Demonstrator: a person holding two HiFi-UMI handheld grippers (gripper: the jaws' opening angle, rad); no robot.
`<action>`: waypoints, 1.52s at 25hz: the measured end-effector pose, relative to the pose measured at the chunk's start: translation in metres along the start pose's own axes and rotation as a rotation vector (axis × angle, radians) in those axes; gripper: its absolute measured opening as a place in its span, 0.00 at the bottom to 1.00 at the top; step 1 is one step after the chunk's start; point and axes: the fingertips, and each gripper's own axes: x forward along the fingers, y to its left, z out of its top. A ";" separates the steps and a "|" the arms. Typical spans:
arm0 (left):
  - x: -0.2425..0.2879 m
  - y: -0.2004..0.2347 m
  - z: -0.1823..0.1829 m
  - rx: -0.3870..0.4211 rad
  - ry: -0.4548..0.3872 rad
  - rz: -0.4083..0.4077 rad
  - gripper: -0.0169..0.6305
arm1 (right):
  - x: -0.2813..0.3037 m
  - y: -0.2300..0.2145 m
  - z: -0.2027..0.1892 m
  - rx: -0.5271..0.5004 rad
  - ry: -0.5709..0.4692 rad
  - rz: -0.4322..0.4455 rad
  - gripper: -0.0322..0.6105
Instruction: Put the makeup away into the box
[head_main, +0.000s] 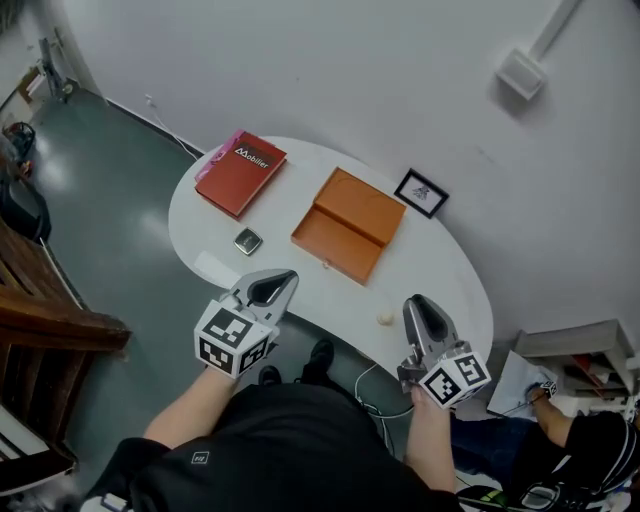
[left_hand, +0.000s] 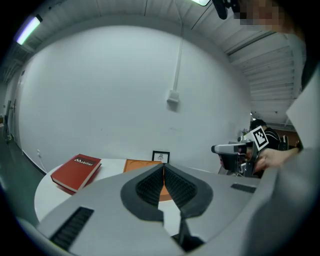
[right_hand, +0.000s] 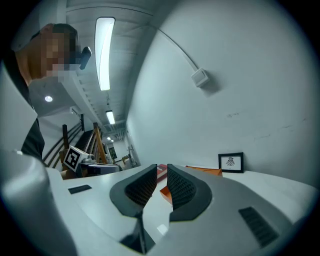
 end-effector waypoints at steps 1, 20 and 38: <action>0.012 -0.003 0.003 0.004 0.006 -0.008 0.05 | 0.002 -0.009 -0.003 0.011 0.011 0.001 0.11; 0.136 -0.028 -0.045 -0.026 0.196 -0.107 0.05 | 0.019 -0.093 -0.133 -0.004 0.295 -0.049 0.34; 0.156 -0.029 -0.044 -0.033 0.249 -0.102 0.05 | 0.017 -0.136 -0.228 -0.035 0.580 -0.128 0.27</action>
